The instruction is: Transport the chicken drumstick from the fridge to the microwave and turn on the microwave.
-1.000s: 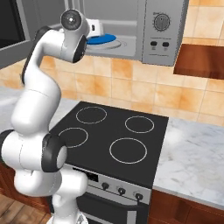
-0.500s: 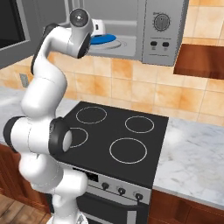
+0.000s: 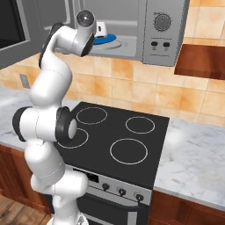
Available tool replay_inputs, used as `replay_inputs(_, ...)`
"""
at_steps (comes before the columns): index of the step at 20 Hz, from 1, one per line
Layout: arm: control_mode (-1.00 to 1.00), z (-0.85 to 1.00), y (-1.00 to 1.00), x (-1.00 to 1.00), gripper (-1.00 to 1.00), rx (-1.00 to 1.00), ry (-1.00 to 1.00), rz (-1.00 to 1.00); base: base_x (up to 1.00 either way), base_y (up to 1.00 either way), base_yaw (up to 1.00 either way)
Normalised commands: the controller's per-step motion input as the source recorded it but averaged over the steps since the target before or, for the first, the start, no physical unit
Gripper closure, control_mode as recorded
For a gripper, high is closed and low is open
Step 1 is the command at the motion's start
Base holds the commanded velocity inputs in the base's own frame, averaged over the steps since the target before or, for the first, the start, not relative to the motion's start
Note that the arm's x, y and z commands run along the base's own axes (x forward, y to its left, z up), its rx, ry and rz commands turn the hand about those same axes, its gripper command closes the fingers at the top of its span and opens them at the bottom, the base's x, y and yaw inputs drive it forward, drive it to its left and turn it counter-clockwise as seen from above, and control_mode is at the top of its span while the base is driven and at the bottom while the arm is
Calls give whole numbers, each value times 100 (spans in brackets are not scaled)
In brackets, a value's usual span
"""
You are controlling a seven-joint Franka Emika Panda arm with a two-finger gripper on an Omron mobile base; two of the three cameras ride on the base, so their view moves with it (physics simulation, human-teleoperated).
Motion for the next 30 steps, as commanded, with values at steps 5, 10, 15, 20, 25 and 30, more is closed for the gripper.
replay_inputs(5,-100,0,5,35,100,0,1,4,0,0,0)
replay_inputs(10,-100,0,7,28,-100,0,0,3,0,0,0)
replay_inputs(15,-100,0,0,-3,-100,0,-9,-3,0,0,0)
replay_inputs(20,-100,9,0,-30,-100,0,-14,-11,0,0,0)
replay_inputs(25,-100,9,0,-98,-100,1,-31,-11,0,0,0)
replay_inputs(30,-100,13,0,-100,-100,0,-41,-11,0,0,0)
